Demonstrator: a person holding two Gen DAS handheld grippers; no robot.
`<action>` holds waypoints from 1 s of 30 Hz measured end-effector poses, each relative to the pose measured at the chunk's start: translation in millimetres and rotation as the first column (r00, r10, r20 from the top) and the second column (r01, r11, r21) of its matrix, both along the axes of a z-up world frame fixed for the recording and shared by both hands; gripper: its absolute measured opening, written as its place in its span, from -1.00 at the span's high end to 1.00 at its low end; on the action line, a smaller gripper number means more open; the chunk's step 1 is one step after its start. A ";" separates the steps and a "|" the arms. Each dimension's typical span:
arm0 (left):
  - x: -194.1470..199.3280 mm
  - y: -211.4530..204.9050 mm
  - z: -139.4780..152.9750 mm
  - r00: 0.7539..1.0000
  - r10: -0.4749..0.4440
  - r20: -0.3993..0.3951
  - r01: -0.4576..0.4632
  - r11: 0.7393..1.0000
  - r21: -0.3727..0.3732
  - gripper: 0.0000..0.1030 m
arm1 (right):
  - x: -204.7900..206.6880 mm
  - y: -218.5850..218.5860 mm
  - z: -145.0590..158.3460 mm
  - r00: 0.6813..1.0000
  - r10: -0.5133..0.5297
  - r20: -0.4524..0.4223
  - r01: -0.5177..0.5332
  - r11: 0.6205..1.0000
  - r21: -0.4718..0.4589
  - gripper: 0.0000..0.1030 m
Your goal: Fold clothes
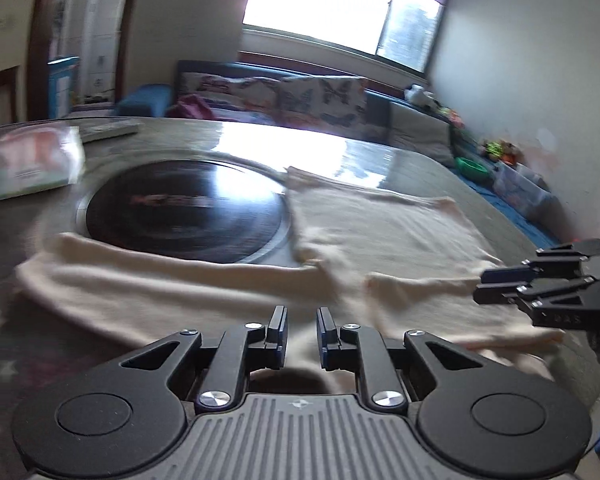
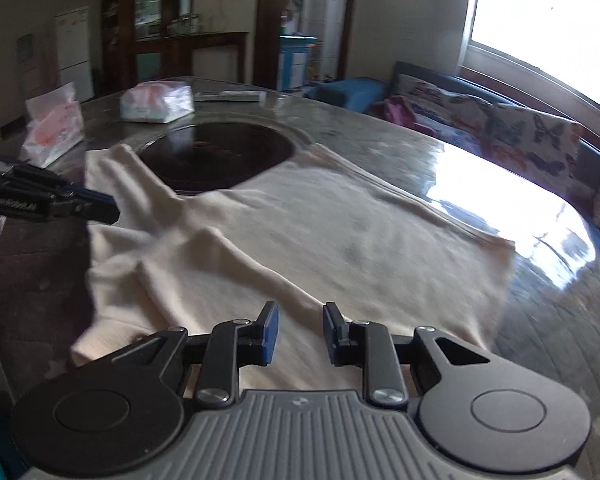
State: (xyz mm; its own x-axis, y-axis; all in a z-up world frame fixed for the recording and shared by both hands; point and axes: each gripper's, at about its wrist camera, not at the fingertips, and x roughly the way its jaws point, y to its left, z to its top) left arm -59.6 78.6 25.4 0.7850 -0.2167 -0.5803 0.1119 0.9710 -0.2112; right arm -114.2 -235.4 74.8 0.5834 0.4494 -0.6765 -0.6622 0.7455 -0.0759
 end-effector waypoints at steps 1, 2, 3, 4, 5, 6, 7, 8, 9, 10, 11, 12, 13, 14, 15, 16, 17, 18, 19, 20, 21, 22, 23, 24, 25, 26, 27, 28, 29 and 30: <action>-1.9 8.5 0.2 0.999 0.033 0.001 -0.033 0.999 0.002 0.63 | 0.6 6.3 -0.7 1.000 0.015 0.000 -0.015 1.000 -0.001 0.55; -3.8 16.9 0.5 0.998 0.066 0.001 -0.066 0.998 0.003 0.62 | 1.3 13.2 -1.4 0.999 0.032 0.000 -0.032 0.999 -0.001 0.55; -5.7 25.3 0.7 0.995 0.099 0.001 -0.099 0.995 0.004 0.62 | 2.4 24.9 -3.4 0.998 0.060 -0.002 -0.060 0.998 -0.001 0.55; -7.1 33.1 0.8 0.991 0.132 0.001 -0.132 0.991 0.007 0.62 | 3.0 30.0 -4.5 0.997 0.071 -0.004 -0.071 0.997 0.000 0.55; -7.9 40.4 0.9 0.986 0.166 0.000 -0.166 0.986 0.010 0.62 | 3.8 39.5 -7.0 0.995 0.095 -0.010 -0.095 0.995 0.000 0.55; -8.7 47.7 1.1 0.980 0.199 0.000 -0.199 0.980 0.013 0.62 | 4.0 45.9 -9.8 0.994 0.111 -0.015 -0.111 0.994 -0.002 0.55; -9.6 55.0 1.2 0.973 0.232 0.000 -0.232 0.972 0.016 0.58 | 3.3 51.7 -12.5 0.992 0.124 -0.013 -0.124 0.992 -0.010 0.55; -10.0 61.7 1.3 0.964 0.266 0.000 -0.266 0.964 0.019 0.44 | 2.6 57.1 -14.9 0.991 0.136 -0.011 -0.136 0.990 -0.018 0.54; -9.9 67.1 1.4 0.955 0.298 0.002 -0.298 0.954 0.026 0.37 | 1.7 59.1 -14.7 0.990 0.139 -0.004 -0.139 0.990 -0.024 0.53; -9.6 71.8 1.7 0.944 0.330 0.008 -0.330 0.943 0.038 0.28 | 0.8 60.8 -14.3 0.990 0.141 0.002 -0.141 0.990 -0.029 0.53; -8.5 76.5 1.4 0.934 0.357 0.012 -0.357 0.933 0.046 0.27 | -0.4 59.9 -11.8 0.990 0.141 0.006 -0.141 0.990 -0.027 0.53; -6.6 81.1 0.7 0.925 0.380 0.014 -0.380 0.924 0.050 0.27 | -1.5 59.0 -9.2 0.990 0.141 0.010 -0.141 0.990 -0.024 0.53; -4.7 85.8 0.1 0.915 0.403 0.016 -0.403 0.913 0.054 0.26 | -2.8 58.0 -6.6 0.990 0.141 0.014 -0.141 0.990 -0.021 0.53; -1.8 91.8 -1.1 0.903 0.429 0.011 -0.429 0.902 0.052 0.25 | -4.9 55.9 -3.2 0.990 0.141 0.020 -0.141 0.990 -0.019 0.53; 2.0 97.9 -2.6 0.891 0.454 0.000 -0.454 0.890 0.043 0.25 | -7.0 53.7 0.1 0.990 0.141 0.027 -0.141 0.990 -0.017 0.52; 5.9 102.9 -4.1 0.879 0.476 -0.011 -0.476 0.879 0.032 0.25 | -8.9 51.4 3.1 0.990 0.141 0.032 -0.140 0.990 -0.015 0.51; 9.5 106.4 -5.6 0.869 0.494 -0.020 -0.494 0.869 0.027 0.25 | -10.5 49.2 5.7 0.990 0.139 0.036 -0.139 0.990 -0.012 0.51; 12.9 108.6 -7.1 0.861 0.508 -0.028 -0.508 0.861 0.028 0.25 | -11.5 47.7 7.0 0.990 0.138 0.039 -0.138 0.990 -0.011 0.50; 16.2 110.7 -8.5 0.852 0.522 -0.035 -0.522 0.853 0.028 0.25 | -13.9 44.6 9.9 0.990 0.135 0.045 -0.135 0.991 -0.009 0.49; 18.9 112.0 -9.7 0.847 0.531 -0.040 -0.530 0.848 0.030 0.25 | -15.2 42.5 11.2 0.990 0.132 0.048 -0.132 0.991 -0.008 0.48; 20.9 112.3 -11.0 0.845 0.533 -0.044 -0.532 0.846 0.032 0.27 | -17.3 38.8 12.9 0.991 0.125 0.051 -0.125 0.992 -0.005 0.46; 22.5 112.1 -12.4 0.844 0.535 -0.045 -0.533 0.845 0.037 0.30 | -19.2 35.2 14.5 0.992 0.118 0.054 -0.118 0.993 -0.001 0.46; 23.9 111.4 -13.1 0.844 0.534 -0.040 -0.533 0.845 0.045 0.40 | -20.6 32.2 15.5 0.992 0.112 0.055 -0.113 0.994 0.001 0.46; 25.3 110.7 -13.3 0.845 0.533 -0.034 -0.531 0.846 0.053 0.55 | -22.0 29.2 16.1 0.993 0.105 0.057 -0.105 0.994 0.003 0.46; 25.4 110.5 -12.4 0.847 0.530 -0.032 -0.528 0.848 0.051 0.79 | -22.7 27.2 16.4 0.993 0.100 0.057 -0.100 0.995 0.005 0.46; 24.8 110.5 -10.5 0.851 0.525 -0.030 -0.524 0.851 0.039 0.83 | -24.8 21.5 17.5 0.995 0.085 0.058 -0.086 0.996 0.014 0.46; 24.1 110.4 -8.7 0.854 0.520 -0.027 -0.520 0.854 0.027 0.87 | -25.8 17.6 18.2 0.996 0.074 0.058 -0.075 0.997 0.022 0.46; 22.6 108.8 -4.5 0.861 0.509 -0.018 -0.509 0.861 0.012 0.89 | -27.0 13.2 18.9 0.996 0.062 0.059 -0.063 0.998 0.028 0.46; 20.5 105.8 1.9 0.871 0.492 -0.003 -0.492 0.871 -0.007 0.90 | -28.2 8.8 19.6 0.997 0.049 0.061 -0.051 0.998 0.034 0.46; 18.2 101.3 9.4 0.882 0.470 0.017 -0.470 0.882 -0.024 0.90 | -29.1 4.0 20.2 0.997 0.034 0.064 -0.037 0.999 0.040 0.46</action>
